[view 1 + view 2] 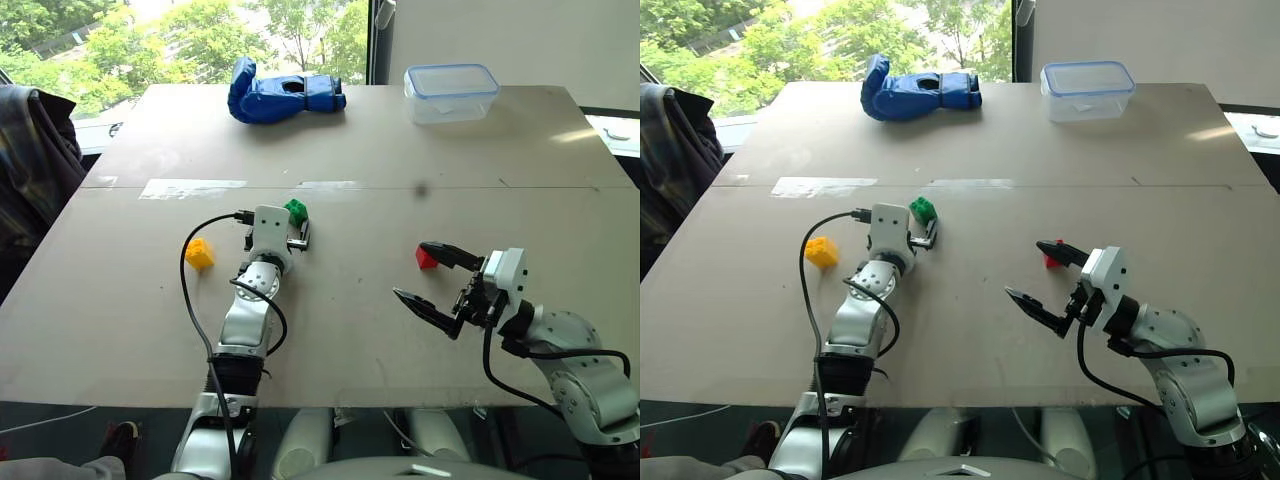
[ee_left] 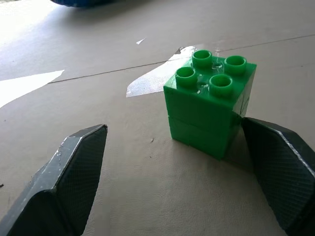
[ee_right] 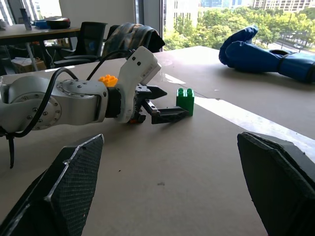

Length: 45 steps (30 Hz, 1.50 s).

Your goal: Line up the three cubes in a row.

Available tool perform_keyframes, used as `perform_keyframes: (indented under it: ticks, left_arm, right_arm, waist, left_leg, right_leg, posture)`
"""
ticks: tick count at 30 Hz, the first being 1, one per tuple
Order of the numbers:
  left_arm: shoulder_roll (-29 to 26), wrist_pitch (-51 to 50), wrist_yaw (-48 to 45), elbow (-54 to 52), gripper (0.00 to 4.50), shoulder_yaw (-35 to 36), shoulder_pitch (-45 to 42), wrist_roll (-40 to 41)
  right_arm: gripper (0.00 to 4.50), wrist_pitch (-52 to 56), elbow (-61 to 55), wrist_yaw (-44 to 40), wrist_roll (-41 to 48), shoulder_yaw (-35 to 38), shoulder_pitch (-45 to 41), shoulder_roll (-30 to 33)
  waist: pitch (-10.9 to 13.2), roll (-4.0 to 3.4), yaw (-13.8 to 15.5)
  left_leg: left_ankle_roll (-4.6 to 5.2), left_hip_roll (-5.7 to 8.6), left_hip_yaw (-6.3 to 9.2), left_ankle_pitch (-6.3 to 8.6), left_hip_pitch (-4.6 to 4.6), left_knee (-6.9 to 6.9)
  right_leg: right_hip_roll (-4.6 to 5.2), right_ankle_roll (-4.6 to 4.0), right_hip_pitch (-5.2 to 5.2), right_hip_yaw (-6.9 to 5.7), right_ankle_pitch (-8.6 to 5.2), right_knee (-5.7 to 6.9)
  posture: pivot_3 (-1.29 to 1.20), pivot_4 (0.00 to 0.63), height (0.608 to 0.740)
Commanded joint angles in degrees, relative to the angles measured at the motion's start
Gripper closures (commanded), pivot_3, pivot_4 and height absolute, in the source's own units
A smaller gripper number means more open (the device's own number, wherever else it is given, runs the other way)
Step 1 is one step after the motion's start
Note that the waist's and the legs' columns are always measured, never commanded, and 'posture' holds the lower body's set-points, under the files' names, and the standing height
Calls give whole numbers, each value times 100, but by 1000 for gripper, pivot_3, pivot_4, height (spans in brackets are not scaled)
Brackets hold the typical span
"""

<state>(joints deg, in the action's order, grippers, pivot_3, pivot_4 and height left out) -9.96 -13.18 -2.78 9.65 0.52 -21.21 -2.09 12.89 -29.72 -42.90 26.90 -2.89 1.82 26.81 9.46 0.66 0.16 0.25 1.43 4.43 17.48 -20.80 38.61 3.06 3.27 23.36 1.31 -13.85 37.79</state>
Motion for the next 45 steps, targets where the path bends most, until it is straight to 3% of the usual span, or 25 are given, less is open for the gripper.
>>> perform_keyframes:
  ticks: [1, 10, 22, 29, 37, 41, 45]
  left_arm:
    - [20, 175, -177, 310, 0, -91, -167, 2]
    - [-422, 610, -1154, 1423, 0, 5, -567, 199]
    - [-1315, 1614, -3517, 3109, 0, -53, -1367, 604]
    - [-1407, 1652, -4453, 3499, 0, 186, -1334, 1062]
    - [-1307, 1696, -4659, 3697, 0, 311, -1337, 1192]
    - [-1334, 1715, -4711, 3717, 1154, 321, -1347, 1176]
    - [-1367, 1741, -4715, 3776, 3168, 301, -1370, 1123]
  right_arm:
    - [34, -164, -164, 53, -46, 0, -16, -56]
    - [34, -129, -228, 154, -66, -53, -48, -140]
    - [34, 36, -218, 85, 140, -38, -166, -42]
    - [34, 182, -313, 24, 311, -45, -186, 0]
    - [34, 238, -309, 99, 325, -10, -196, -7]
    - [0, 291, -267, 392, 207, 41, -187, -100]
    - [0, 308, -174, 705, 35, 77, -268, -187]
  waist:
    - [0, 0, 38]
    - [-6, -6, 53]
    - [-10, -8, -80]
    - [-9, -8, -110]
    - [-11, -10, -112]
    - [-11, -10, -110]
    - [-12, -11, -111]
  left_leg:
    - [0, 0, 1, 0, -1, 0]
    - [-3, 7, 6, -2, 5, 5]
    - [-1, 14, 15, -1, 15, 6]
    - [0, 11, 16, -1, 10, 6]
    - [18, 7, 15, 9, 13, 6]
    - [18, 6, 15, 9, 13, 6]
    - [17, 6, 16, 9, 13, 6]
  right_leg:
    - [0, 0, 0, -1, 0, 0]
    - [0, 0, -6, -6, 0, 5]
    - [-5, -1, -18, -15, 0, 6]
    - [-5, -1, -17, -17, -1, -2]
    - [-5, -1, -17, -15, -1, 2]
    - [-5, -1, -17, -15, -1, 2]
    - [-5, -1, -17, -14, -1, 3]
  posture:
    - [0, 150, 740]
    - [0, 150, 740]
    - [0, 150, 740]
    - [0, 150, 740]
    - [0, 150, 740]
    - [0, 150, 740]
    - [0, 150, 740]
